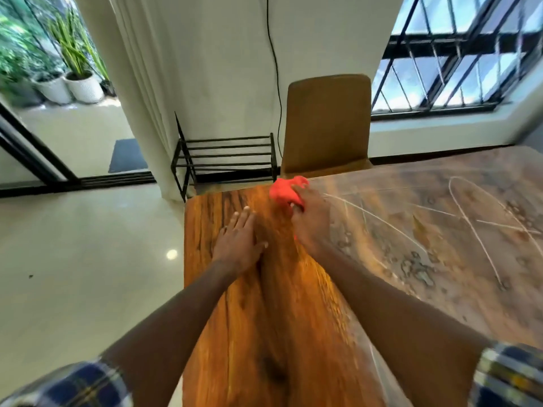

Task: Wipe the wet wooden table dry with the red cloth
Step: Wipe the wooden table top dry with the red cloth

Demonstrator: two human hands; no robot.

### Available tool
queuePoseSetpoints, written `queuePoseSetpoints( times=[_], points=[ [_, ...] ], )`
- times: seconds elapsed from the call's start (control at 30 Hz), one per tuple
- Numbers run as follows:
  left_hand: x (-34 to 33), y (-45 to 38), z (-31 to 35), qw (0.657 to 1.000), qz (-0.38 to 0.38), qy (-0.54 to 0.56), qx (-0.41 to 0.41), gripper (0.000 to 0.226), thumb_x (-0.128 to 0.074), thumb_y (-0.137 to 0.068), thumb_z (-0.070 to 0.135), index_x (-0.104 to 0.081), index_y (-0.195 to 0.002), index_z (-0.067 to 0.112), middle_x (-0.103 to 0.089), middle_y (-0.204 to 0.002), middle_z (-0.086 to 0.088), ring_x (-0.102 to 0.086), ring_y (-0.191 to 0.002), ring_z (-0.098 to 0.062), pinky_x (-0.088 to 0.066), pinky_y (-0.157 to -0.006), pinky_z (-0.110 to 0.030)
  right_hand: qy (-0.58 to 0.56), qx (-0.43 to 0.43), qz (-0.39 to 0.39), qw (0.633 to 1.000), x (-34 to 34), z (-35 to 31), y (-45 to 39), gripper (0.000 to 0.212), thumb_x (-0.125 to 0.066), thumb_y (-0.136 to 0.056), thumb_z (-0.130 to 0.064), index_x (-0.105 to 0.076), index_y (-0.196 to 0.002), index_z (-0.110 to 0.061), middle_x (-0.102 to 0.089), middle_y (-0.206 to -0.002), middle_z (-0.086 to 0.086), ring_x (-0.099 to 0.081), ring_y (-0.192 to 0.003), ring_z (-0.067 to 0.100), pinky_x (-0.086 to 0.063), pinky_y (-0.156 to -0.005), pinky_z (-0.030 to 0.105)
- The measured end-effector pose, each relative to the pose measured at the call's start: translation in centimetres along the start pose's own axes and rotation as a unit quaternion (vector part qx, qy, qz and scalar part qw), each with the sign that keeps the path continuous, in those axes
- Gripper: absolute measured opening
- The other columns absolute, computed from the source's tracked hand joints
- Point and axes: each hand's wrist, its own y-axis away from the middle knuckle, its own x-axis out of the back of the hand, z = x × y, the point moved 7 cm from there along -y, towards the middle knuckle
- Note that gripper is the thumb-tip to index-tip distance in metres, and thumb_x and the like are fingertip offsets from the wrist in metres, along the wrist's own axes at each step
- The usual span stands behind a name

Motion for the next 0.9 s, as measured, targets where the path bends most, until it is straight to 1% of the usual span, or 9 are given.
queuePoseSetpoints(
  times=[0.1, 0.2, 0.33, 0.43, 0.5, 0.6, 0.73, 0.83, 0.9],
  points=[
    [-2.3, -1.6, -1.4, 0.998, -0.047, -0.010, 0.036, 0.092, -0.047, -0.097, 0.068, -0.007, -0.166, 0.022, 0.005, -0.175, 0.002, 0.003, -0.162, -0.023, -0.010, -0.130, -0.052, 0.146, 0.051, -0.096, 0.983, -4.6, -0.6, -2.5, 0.054, -0.062, -0.102, -0.021, -0.053, -0.154, -0.027, -0.045, -0.164, 0.005, -0.044, -0.147, 0.032, -0.029, -0.122, 0.045],
    [-3.6, -1.0, -1.9, 0.999, -0.025, -0.014, 0.031, 0.097, -0.042, -0.095, 0.073, 0.001, -0.167, 0.024, 0.009, -0.175, 0.003, 0.009, -0.161, -0.020, -0.004, -0.130, -0.050, 0.247, 0.099, -0.221, 0.938, -8.7, 0.9, -2.1, 0.061, -0.050, -0.109, -0.042, -0.028, -0.166, -0.037, -0.016, -0.177, -0.003, -0.013, -0.162, 0.034, -0.016, -0.130, 0.059],
    [-3.8, -1.3, -2.2, 0.999, -0.016, -0.013, 0.028, 0.099, -0.041, -0.094, 0.076, 0.003, -0.167, 0.026, 0.011, -0.175, 0.004, 0.010, -0.161, -0.019, -0.003, -0.131, -0.048, 0.261, 0.128, -0.243, 0.926, -9.2, 3.2, -2.4, 0.064, -0.033, -0.111, -0.054, -0.006, -0.168, -0.043, 0.004, -0.179, -0.010, 0.007, -0.165, 0.026, -0.003, -0.131, 0.057],
    [-4.0, -1.5, -2.4, 0.999, -0.021, -0.019, 0.023, 0.100, -0.037, -0.092, 0.079, 0.005, -0.166, 0.027, 0.013, -0.174, 0.006, 0.010, -0.161, -0.018, -0.003, -0.130, -0.049, 0.256, 0.114, -0.245, 0.928, -7.2, 5.2, -4.2, 0.063, -0.023, -0.110, -0.060, 0.002, -0.167, -0.048, 0.008, -0.178, -0.013, 0.006, -0.165, 0.026, -0.005, -0.129, 0.062],
    [-4.1, -1.4, -2.3, 0.999, -0.027, -0.017, 0.019, 0.101, -0.036, -0.092, 0.080, 0.007, -0.166, 0.028, 0.014, -0.174, 0.006, 0.011, -0.161, -0.018, -0.002, -0.130, -0.049, 0.239, 0.067, -0.192, 0.950, -4.0, 8.0, -6.8, 0.063, -0.019, -0.109, -0.060, 0.001, -0.167, -0.046, 0.003, -0.179, -0.009, -0.002, -0.165, 0.028, -0.009, -0.129, 0.065],
    [-4.2, -1.2, -2.3, 0.999, -0.029, -0.016, 0.018, 0.100, -0.034, -0.092, 0.081, 0.010, -0.165, 0.029, 0.017, -0.173, 0.008, 0.014, -0.160, -0.017, 0.000, -0.130, -0.048, 0.243, -0.020, -0.085, 0.966, 2.6, 14.0, -10.7, 0.059, -0.028, -0.111, -0.051, -0.013, -0.167, -0.041, -0.013, -0.178, 0.001, -0.020, -0.161, 0.036, -0.023, -0.126, 0.065],
    [-4.4, -1.1, -2.8, 0.999, -0.028, -0.014, 0.023, 0.100, -0.033, -0.093, 0.081, 0.012, -0.165, 0.029, 0.019, -0.173, 0.009, 0.017, -0.160, -0.016, 0.002, -0.130, -0.048, 0.211, -0.087, -0.012, 0.974, 7.0, 17.9, -12.2, 0.053, -0.034, -0.112, -0.039, -0.037, -0.162, -0.024, -0.041, -0.166, 0.013, -0.039, -0.150, 0.041, -0.031, -0.124, 0.060],
    [-4.5, -1.4, -2.7, 0.999, -0.033, -0.013, 0.023, 0.100, -0.032, -0.093, 0.081, 0.013, -0.165, 0.029, 0.021, -0.172, 0.009, 0.018, -0.159, -0.016, 0.003, -0.130, -0.048, 0.155, -0.048, 0.022, 0.986, 4.5, 13.0, -10.0, 0.046, -0.043, -0.112, -0.023, -0.043, -0.158, -0.026, -0.049, -0.157, 0.011, -0.045, -0.141, 0.033, -0.036, -0.122, 0.055],
    [-4.6, -1.4, -2.6, 0.999, -0.034, -0.019, 0.023, 0.099, -0.031, -0.092, 0.081, 0.014, -0.165, 0.030, 0.021, -0.172, 0.010, 0.018, -0.159, -0.016, 0.003, -0.129, -0.048, 0.166, 0.044, -0.057, 0.984, -0.7, 7.7, -7.8, 0.052, -0.048, -0.110, -0.019, -0.038, -0.160, -0.031, -0.042, -0.162, 0.007, -0.041, -0.146, 0.030, -0.034, -0.124, 0.057]
  ],
)
